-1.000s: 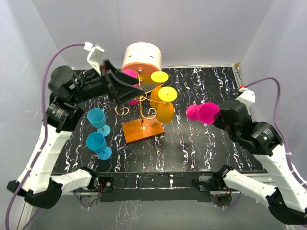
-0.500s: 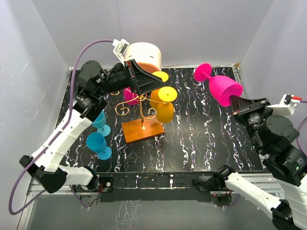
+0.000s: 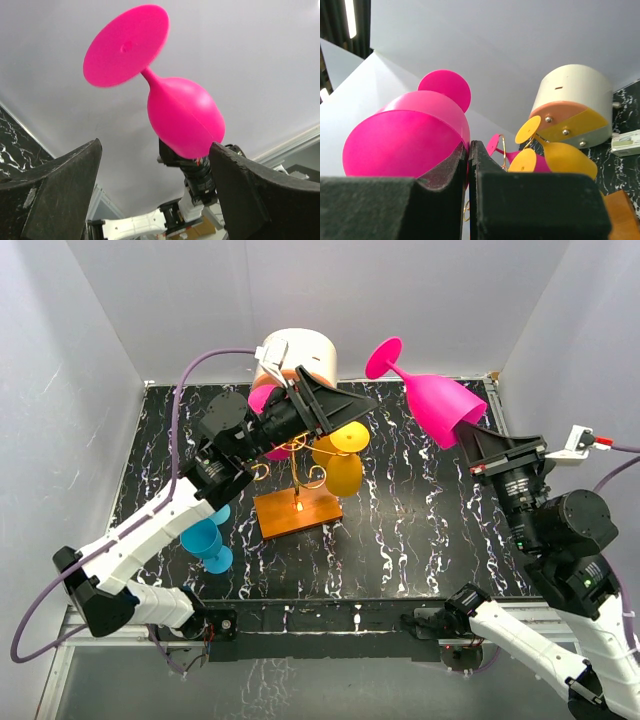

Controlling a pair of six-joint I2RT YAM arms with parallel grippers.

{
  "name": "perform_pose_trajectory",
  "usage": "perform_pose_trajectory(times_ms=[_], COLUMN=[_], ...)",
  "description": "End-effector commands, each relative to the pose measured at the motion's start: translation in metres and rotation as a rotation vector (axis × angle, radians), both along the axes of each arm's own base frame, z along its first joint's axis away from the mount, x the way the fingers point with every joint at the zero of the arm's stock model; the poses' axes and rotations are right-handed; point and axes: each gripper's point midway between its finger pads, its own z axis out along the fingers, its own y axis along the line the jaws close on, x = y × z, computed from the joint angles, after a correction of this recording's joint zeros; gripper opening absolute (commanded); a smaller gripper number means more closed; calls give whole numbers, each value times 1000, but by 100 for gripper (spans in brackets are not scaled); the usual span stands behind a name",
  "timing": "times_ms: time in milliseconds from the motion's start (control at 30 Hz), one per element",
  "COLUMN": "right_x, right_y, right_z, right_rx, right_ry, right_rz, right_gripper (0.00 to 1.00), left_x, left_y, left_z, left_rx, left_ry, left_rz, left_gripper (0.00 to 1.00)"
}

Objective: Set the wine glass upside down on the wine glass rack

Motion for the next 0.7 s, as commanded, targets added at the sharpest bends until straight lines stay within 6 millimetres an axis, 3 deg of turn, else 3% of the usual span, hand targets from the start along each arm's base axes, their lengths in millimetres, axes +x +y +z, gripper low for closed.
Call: perform_pose_trajectory(times_ms=[0, 200, 300, 500, 667], right_x=[-10, -8, -11, -20, -23], right_y=[17, 31, 43, 61, 73], right_z=[26, 18, 19, 12, 3], right_rx=[55, 12, -24, -63, -88], right_ry=[-138, -144, -165, -189, -176], right_rz=[105, 154, 214, 316, 376], right_gripper=[0, 0, 0, 0, 0], left_x=[8, 14, 15, 21, 18], left_y=[1, -7, -4, 3, 13], left_z=[35, 37, 46, 57, 60], left_rx=[-121, -188, -216, -252, -295], left_ry=[-36, -5, -8, -12, -24], left_rz=[84, 95, 116, 182, 204], left_gripper=[86, 84, 80, 65, 46])
